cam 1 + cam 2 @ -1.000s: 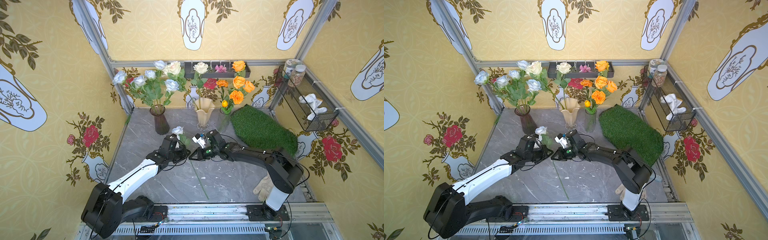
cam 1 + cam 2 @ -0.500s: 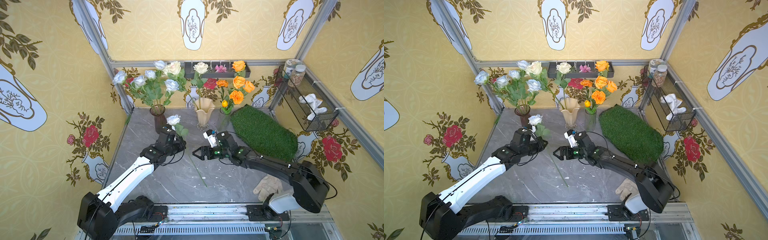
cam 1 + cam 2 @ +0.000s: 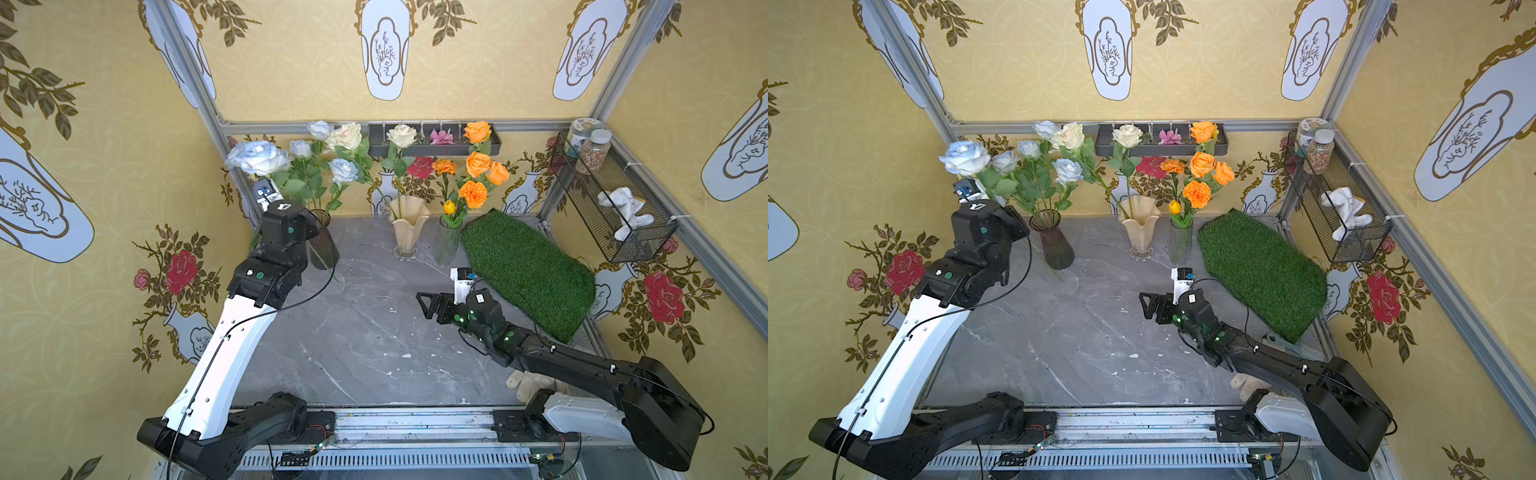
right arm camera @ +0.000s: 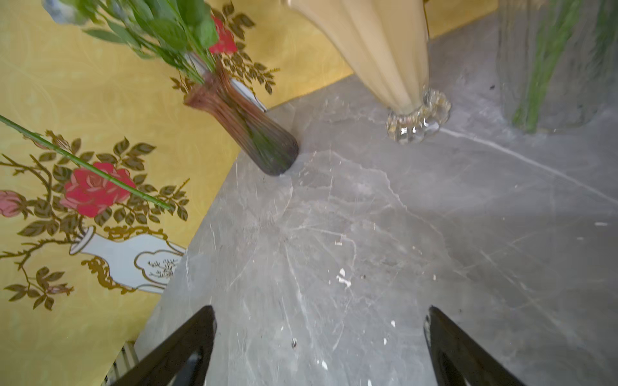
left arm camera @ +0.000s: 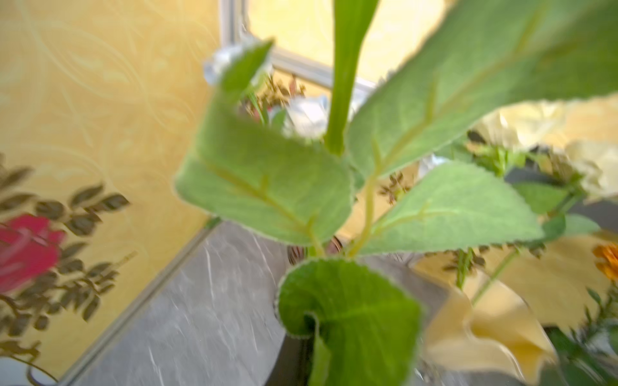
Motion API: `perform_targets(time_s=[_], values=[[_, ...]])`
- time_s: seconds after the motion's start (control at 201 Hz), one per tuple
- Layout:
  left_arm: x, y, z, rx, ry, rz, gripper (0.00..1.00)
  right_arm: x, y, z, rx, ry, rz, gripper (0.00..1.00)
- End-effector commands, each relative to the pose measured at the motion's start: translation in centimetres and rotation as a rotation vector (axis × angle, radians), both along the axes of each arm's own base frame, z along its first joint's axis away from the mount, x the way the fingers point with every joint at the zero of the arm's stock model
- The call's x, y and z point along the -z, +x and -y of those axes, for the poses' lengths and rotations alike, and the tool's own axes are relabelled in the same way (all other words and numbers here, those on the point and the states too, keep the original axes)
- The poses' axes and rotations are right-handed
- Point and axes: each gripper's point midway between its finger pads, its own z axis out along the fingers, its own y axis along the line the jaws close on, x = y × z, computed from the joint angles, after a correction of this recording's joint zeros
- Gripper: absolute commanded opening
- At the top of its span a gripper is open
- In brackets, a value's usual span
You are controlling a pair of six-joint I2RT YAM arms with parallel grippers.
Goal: Arrange the flowers in different vases according to their colors
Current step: Insert the flower into the vase.
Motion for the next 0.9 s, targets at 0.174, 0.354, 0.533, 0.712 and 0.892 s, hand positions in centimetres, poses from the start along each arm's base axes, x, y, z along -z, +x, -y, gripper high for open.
perform_targets(time_s=[0.174,0.354,0.533,0.712,0.892], values=[[-10.1,3.9,-2.9,-0.162,0.259,0.295,0.0,-3.2,0.0,-2.5,-0.035,-0.017,0.18,0.97],[-10.7,8.8,-1.6,-0.111,0.288,0.324,0.0,-3.0,0.0,-2.9,-0.04,-0.028,0.184,0.97],[-8.7,12.8,-1.1,-0.068,0.227,0.312,0.0,-2.8,0.1,-3.1,-0.048,-0.033,0.177,0.97],[-4.8,14.5,-1.0,-0.069,0.187,0.246,0.0,-2.7,0.2,-3.2,-0.05,-0.036,0.172,0.97],[-0.5,14.2,-1.0,-0.057,0.13,0.172,0.0,-2.6,0.3,-3.2,-0.052,-0.04,0.168,0.97]])
